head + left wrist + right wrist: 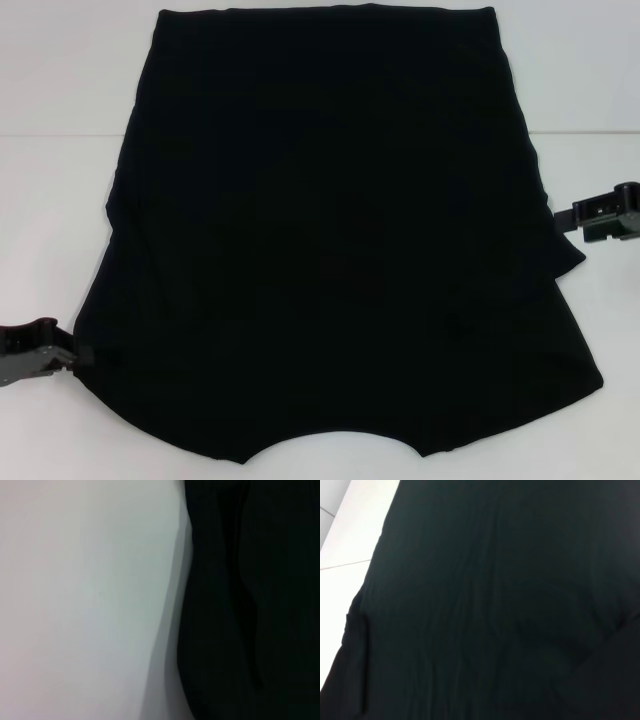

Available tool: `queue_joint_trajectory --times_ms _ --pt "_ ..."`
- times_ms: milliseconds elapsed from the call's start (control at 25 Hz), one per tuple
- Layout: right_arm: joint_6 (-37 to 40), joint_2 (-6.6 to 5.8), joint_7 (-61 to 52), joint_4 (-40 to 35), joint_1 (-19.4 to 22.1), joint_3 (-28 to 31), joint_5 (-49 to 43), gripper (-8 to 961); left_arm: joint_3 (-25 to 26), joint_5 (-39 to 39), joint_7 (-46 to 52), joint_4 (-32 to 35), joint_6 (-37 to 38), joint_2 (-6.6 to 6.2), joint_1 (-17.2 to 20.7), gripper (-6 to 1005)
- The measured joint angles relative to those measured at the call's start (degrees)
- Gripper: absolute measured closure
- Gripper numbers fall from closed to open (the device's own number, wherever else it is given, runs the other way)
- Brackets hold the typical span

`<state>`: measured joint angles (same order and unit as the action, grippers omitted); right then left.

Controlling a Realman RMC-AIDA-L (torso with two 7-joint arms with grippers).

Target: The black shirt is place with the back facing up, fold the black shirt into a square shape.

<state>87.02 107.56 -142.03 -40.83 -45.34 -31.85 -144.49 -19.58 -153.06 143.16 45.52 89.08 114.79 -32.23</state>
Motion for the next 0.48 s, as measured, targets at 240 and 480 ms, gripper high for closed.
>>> queue_joint_trajectory --times_ms 240,480 --pt "6.6 -1.37 1.2 -0.1 1.5 -0.6 -0.7 358 0.5 4.8 -2.5 -0.5 6.4 -0.67 -0.6 955" --pt "11.7 -2.33 1.5 -0.2 4.4 -1.1 -4.6 358 0.0 5.6 -3.2 -1.9 7.0 -0.97 -2.0 955"
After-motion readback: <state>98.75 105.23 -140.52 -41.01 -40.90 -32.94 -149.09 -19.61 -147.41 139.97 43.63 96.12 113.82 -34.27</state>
